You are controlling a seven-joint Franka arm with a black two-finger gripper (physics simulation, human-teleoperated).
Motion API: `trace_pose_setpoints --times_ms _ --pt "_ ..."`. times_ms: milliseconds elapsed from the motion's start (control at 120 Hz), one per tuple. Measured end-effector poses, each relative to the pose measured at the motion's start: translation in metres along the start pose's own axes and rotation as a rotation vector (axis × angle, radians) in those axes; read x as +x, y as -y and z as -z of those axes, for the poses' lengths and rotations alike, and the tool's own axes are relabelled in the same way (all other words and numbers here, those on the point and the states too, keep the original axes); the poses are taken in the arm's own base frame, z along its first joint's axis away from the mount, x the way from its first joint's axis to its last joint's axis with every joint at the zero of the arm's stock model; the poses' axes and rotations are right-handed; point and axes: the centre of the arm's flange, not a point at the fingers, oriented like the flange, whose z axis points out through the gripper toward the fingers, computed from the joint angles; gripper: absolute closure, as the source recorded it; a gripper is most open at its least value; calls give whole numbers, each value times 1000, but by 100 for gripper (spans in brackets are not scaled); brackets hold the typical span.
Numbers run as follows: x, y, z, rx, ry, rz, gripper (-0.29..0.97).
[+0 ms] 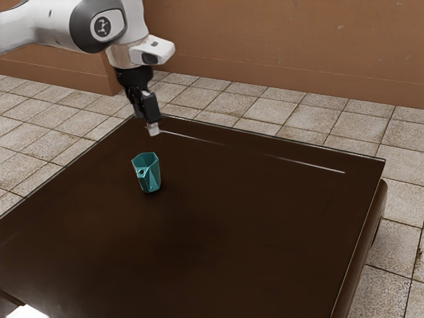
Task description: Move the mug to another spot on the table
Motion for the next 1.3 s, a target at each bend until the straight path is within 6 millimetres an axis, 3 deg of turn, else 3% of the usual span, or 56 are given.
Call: trace_pose_setpoints --times_ms 250,367,475,650,767,875,1108,1300 --pt "-12 21 -1 -3 6 -93 0" --pt "-27 32 -17 -23 37 -5 0" --pt "-39 44 -64 -34 68 102 0" --pt "-46 73 -81 4 24 265 0" --pt "-53 91 -124 14 13 435 0" --pt "-51 109 -153 16 -13 599 0" --pt "-29 125 -212 -2 -75 886 0" --pt "-29 147 -233 25 -126 1048 13"
